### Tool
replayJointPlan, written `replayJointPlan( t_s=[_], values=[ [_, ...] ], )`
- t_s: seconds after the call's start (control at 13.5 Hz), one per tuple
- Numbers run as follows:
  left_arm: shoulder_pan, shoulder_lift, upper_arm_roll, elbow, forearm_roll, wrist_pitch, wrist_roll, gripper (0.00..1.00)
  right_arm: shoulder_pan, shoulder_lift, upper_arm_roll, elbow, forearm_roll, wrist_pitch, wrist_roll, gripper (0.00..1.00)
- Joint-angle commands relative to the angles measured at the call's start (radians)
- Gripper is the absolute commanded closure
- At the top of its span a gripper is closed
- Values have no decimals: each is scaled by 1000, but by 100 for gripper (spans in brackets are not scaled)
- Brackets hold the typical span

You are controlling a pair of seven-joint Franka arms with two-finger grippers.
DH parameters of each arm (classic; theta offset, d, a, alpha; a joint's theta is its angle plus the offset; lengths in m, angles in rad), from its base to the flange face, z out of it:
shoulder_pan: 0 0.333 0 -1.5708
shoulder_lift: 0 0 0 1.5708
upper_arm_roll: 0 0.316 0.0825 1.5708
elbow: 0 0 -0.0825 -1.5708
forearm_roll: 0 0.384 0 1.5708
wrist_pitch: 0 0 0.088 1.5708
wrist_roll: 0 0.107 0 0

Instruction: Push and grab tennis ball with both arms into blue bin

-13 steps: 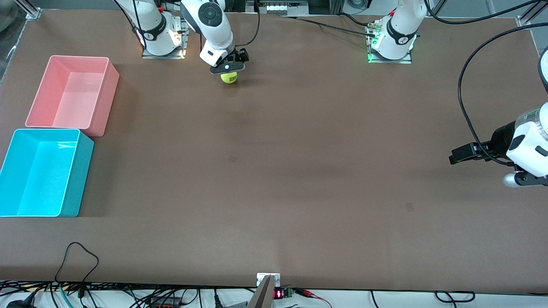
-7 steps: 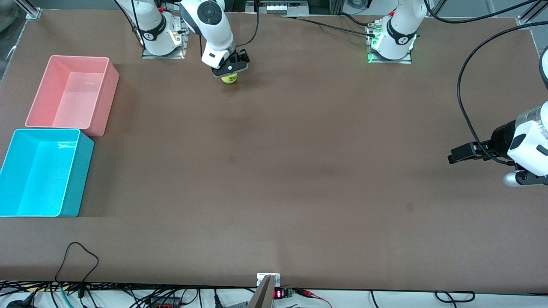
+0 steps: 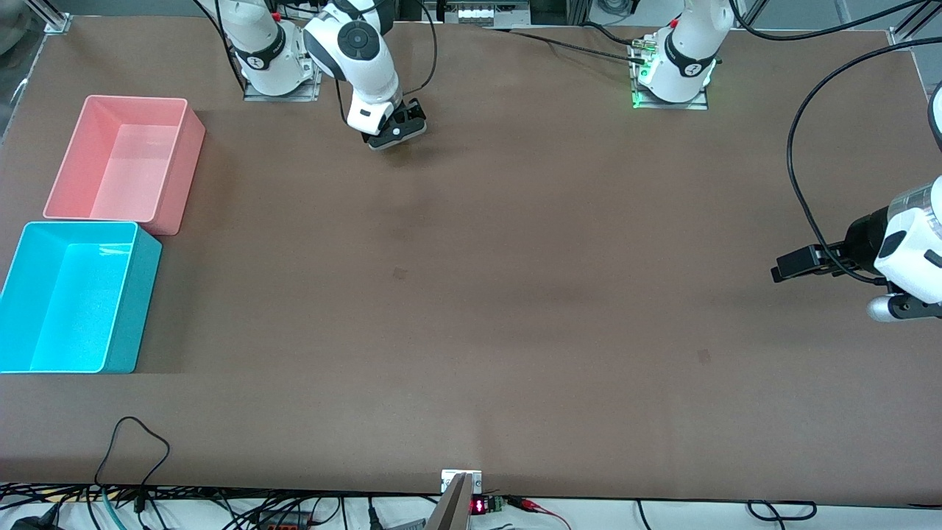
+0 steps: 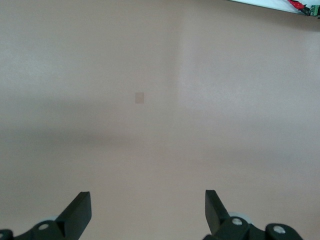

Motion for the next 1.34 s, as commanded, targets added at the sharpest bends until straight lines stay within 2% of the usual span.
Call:
replayJointPlan(
  t_s=[0.0,0.45,0.59,0.82,1.04,1.26],
  values=[
    [-10,-40,15,-52,-23,-1,-6,0,24,28,-18,10,-17,-9,-26,0],
    [-5,-44,15,-66,-51,-2,-5,0,22,49,-20,12,-15,-94,-70,0],
    [-5,-55,16,-80,-51,-1,-5,0,22,49,-49,15,-15,-100,-123,0],
    [-16,-75,22,-78,-37,1,-14,0,31,52,-49,15,-17,-100,-121,0],
    [-111,-110,157,-81,-34,1,6,0,45,68,-49,15,-11,-97,-101,0],
    [-103,-147,157,-122,-31,-2,36,0,54,71,-49,15,-4,-94,-100,0]
  ],
)
